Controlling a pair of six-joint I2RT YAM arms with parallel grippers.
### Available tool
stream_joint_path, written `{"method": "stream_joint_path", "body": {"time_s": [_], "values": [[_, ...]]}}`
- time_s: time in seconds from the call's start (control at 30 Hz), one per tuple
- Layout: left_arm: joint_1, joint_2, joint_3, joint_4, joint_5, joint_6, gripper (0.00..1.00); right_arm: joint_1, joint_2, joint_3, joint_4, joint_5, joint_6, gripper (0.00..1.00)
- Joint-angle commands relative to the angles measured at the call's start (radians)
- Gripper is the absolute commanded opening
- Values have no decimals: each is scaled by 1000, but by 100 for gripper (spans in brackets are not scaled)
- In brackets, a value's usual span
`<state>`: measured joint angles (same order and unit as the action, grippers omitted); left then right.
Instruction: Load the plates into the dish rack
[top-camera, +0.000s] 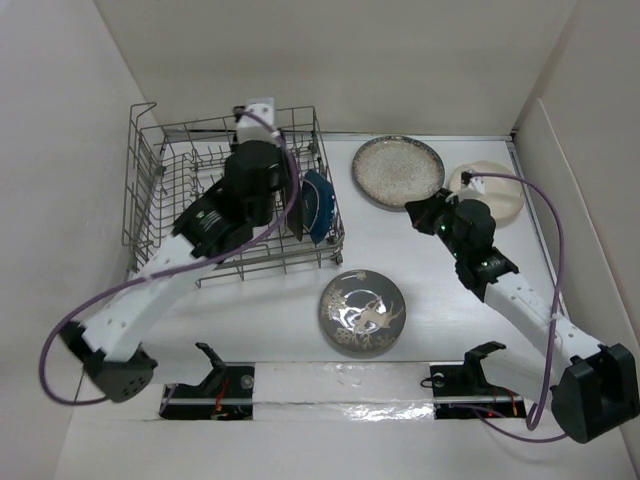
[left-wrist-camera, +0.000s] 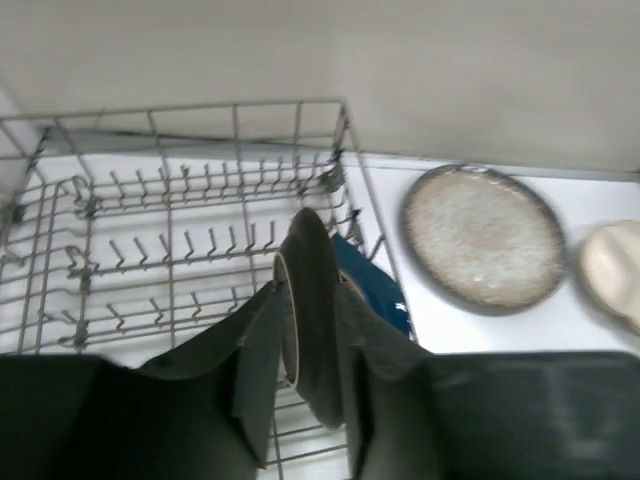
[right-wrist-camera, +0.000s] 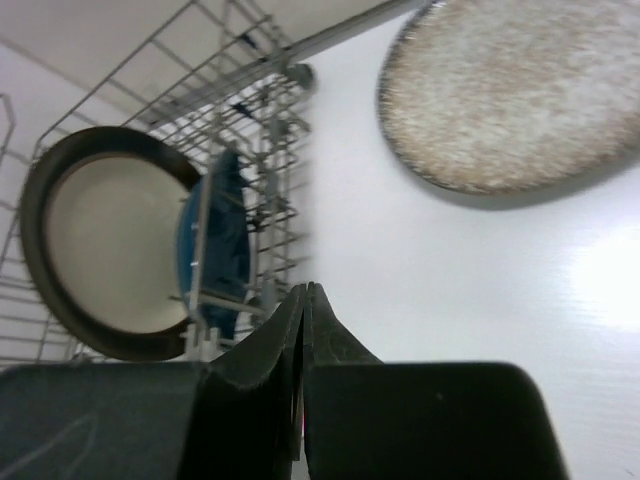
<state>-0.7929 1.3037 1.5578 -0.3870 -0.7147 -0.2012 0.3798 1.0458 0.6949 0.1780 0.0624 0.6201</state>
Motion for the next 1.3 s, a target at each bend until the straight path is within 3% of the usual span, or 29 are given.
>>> {"method": "stream_joint_path", "body": {"time_s": [0.0, 0.07, 0.13, 0.2, 0.23, 0.27, 0.3, 0.33, 0.4, 0.43, 0.5, 0.77, 0.93, 1.03, 1.13, 1.23, 1.27], "values": [[-6, -151, -82, 132, 193, -12, 20, -61, -70, -75, -58, 45, 50, 0], [-6, -232, -151, 137, 289, -21, 1, -87, -101, -130, -69, -39, 81, 0], [-6, -279, -235, 132, 337, -23, 0, -87, -133, -201, -107, -126, 105, 0], [-6, -334, -292, 137, 394, -32, 0, -87, -148, -236, -156, -176, 121, 9], [-6, -348, -341, 140, 405, -32, 0, -87, -155, -268, -217, -209, 130, 18], [-6, -378, -363, 148, 428, -32, 0, -87, -162, -291, -236, -229, 145, 56], [3, -395, -386, 169, 434, -30, 0, -87, -168, -314, -256, -246, 174, 71], [3, -409, -422, 183, 440, -29, 4, -87, -174, -348, -296, -286, 188, 77], [29, -448, -450, 227, 480, -11, 19, -87, -168, -370, -325, -325, 213, 79], [46, -457, -464, 237, 526, -6, 25, -87, -155, -379, -359, -341, 219, 79], [57, -471, -472, 249, 544, -6, 29, -87, -144, -385, -405, -345, 228, 77], [57, -486, -533, 272, 575, -9, 34, -68, -66, -433, -434, -457, 216, 68], [57, -481, -533, 277, 548, -14, 35, -68, 90, -466, -343, -516, 159, 63], [57, -475, -528, 275, 532, -15, 35, -68, 199, -488, -244, -565, 161, 55], [57, -471, -521, 277, 520, -20, 36, -68, 272, -485, -189, -584, 170, 38], [99, -471, -516, 278, 549, -36, 37, -68, 313, -483, -140, -567, 175, 3], [112, -475, -519, 284, 592, -43, 38, -59, 307, -480, -143, -559, 173, 0]]}}
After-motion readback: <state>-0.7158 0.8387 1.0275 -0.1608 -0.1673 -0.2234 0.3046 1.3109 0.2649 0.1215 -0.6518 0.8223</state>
